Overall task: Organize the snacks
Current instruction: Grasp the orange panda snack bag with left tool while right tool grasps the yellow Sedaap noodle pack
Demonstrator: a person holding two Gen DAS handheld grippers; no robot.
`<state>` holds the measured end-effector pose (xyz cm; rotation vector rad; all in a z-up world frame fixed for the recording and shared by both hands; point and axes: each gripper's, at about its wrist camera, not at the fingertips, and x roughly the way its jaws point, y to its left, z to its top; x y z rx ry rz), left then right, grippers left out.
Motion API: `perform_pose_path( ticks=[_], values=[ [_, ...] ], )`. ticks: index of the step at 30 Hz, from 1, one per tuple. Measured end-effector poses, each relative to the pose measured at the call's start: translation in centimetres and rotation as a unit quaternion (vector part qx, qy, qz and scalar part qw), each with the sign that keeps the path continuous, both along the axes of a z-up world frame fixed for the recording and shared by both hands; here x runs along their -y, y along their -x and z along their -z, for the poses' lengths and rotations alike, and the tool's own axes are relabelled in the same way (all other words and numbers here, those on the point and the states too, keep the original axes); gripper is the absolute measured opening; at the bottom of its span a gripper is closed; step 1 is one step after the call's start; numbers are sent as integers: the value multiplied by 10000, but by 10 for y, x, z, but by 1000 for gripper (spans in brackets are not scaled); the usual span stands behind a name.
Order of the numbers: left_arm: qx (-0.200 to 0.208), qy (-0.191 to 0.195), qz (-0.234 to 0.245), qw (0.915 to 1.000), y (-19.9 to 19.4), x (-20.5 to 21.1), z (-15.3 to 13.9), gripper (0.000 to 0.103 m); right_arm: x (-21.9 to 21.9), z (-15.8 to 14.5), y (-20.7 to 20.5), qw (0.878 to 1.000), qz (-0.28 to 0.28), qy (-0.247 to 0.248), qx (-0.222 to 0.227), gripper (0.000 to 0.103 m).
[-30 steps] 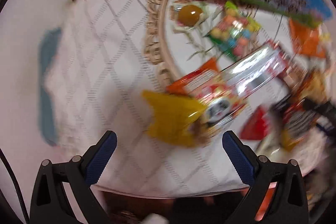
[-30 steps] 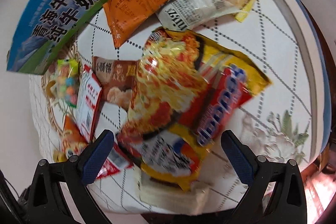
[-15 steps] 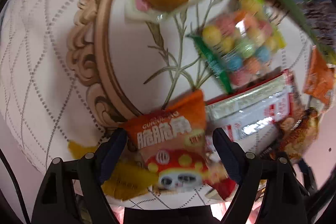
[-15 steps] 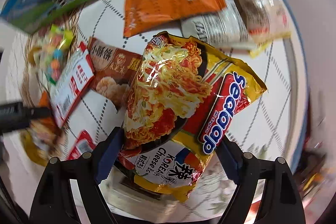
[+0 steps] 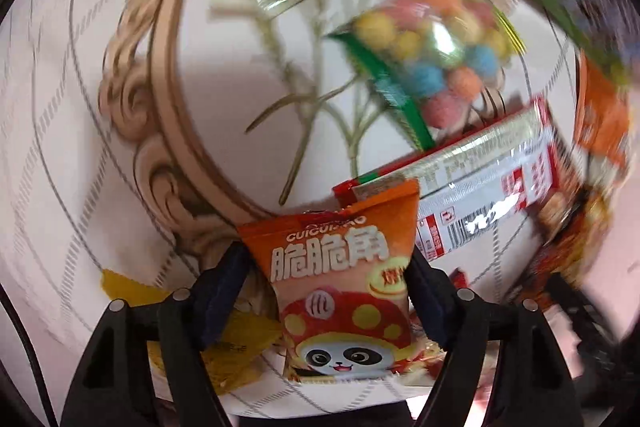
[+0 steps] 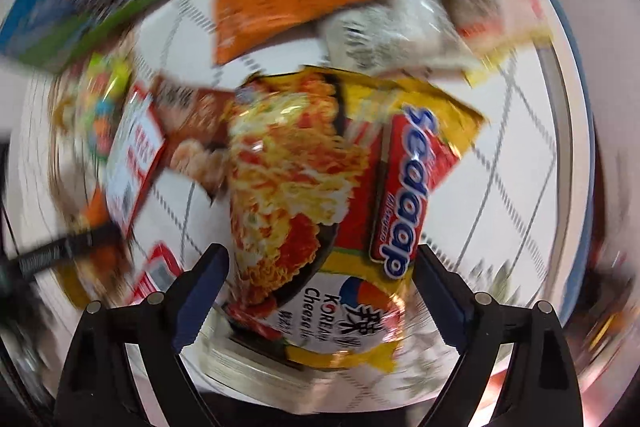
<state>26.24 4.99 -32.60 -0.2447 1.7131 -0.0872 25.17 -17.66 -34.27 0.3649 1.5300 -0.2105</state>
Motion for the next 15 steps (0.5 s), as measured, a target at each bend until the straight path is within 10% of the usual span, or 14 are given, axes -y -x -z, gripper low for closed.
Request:
perform_pose_path(
  ticks=[3,10,15],
  values=[
    [-99,264,-337,9990,1,-7,2,75,-2,6,-3,9996,257,79,7,89],
    [34,67,-128,9999,20,2,2,75,-48,-7,-12,9735,-1947,1194,86,89],
    [716,-441,503,9952,36,42,-21,53,-36,-22,20,9815,-1716,835,140,89]
  ],
)
